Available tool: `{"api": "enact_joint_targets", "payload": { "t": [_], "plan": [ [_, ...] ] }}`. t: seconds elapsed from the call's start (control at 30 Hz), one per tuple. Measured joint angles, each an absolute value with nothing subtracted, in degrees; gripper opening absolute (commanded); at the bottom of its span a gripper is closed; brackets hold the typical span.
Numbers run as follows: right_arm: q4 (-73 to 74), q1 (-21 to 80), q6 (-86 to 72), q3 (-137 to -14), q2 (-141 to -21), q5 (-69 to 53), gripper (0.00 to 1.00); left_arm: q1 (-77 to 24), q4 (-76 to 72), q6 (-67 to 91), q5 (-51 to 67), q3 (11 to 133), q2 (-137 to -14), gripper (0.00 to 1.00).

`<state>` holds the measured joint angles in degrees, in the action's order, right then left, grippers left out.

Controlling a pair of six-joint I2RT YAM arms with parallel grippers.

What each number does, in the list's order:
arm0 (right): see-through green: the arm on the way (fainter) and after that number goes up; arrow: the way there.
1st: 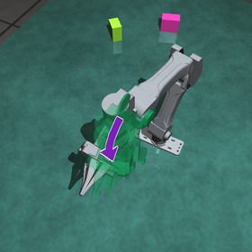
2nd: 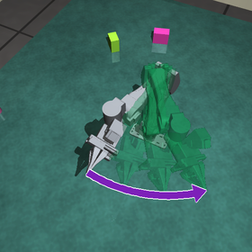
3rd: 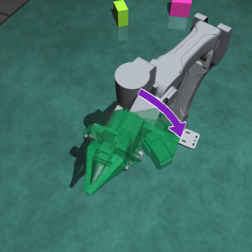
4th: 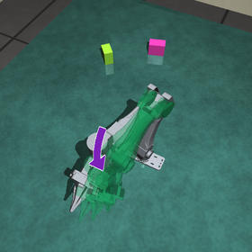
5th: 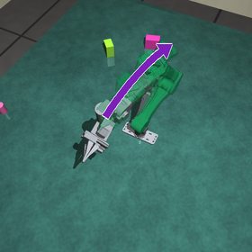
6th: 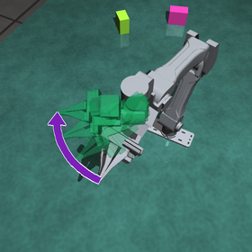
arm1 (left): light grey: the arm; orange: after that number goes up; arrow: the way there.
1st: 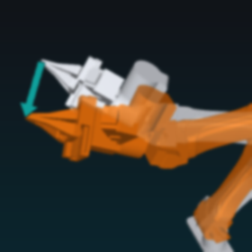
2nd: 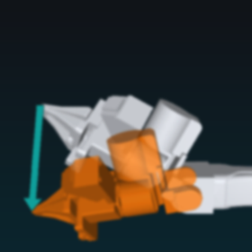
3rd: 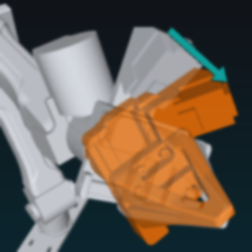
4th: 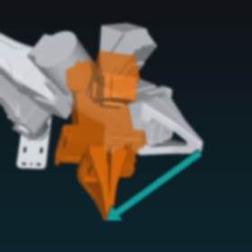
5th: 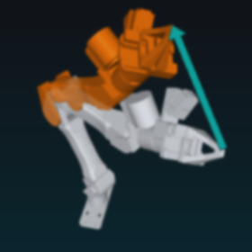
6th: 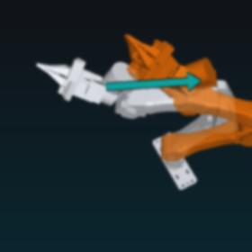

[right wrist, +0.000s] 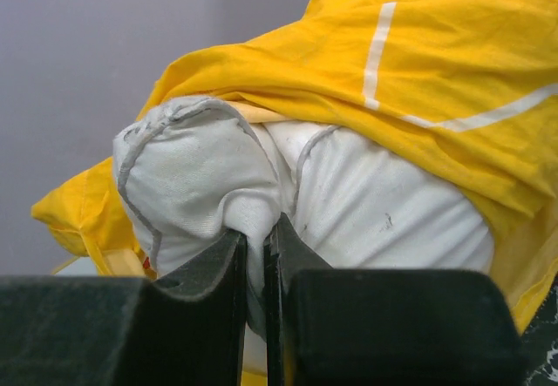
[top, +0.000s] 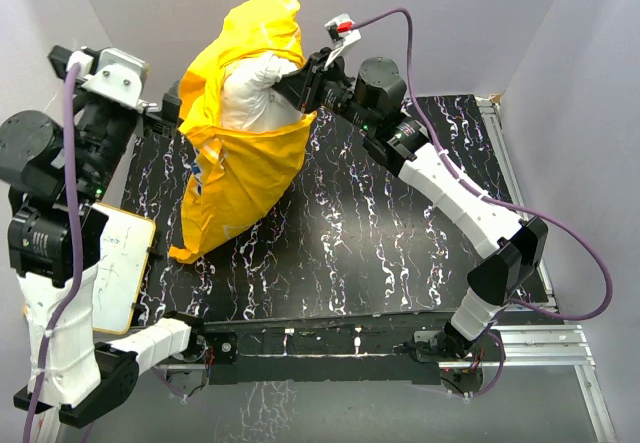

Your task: Remove the pillowcase from the pillow

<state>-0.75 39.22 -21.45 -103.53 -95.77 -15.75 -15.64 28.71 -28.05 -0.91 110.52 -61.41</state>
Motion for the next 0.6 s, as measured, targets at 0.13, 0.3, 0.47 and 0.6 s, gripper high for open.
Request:
{"api": "enact_joint_targets", "payload": {
  "t": [0.13,0.3,0.47,0.6],
  "plan": [
    [2.7,38.1,-21.6,-104.6,-95.7,-11.7,0.08,-15.5,31.5,-25.9,7.2,110.9,-63.9,0.97],
    [7.4,38.5,-21.1,-109.2,-95.9,-8.8,0.08,-15.5,38.3,-22.0,22.2,117.8,-71.2,0.97],
    [13.5,44.5,-16.7,-116.9,-96.2,-5.0,0.08,-15.5,39.7,-18.8,30.5,118.1,-75.9,0.97],
    [14.7,48.9,-14.5,-118.4,-96.1,-4.7,0.08,-15.5,39.6,-18.7,31.6,118.0,-77.6,0.97]
  ]
}}
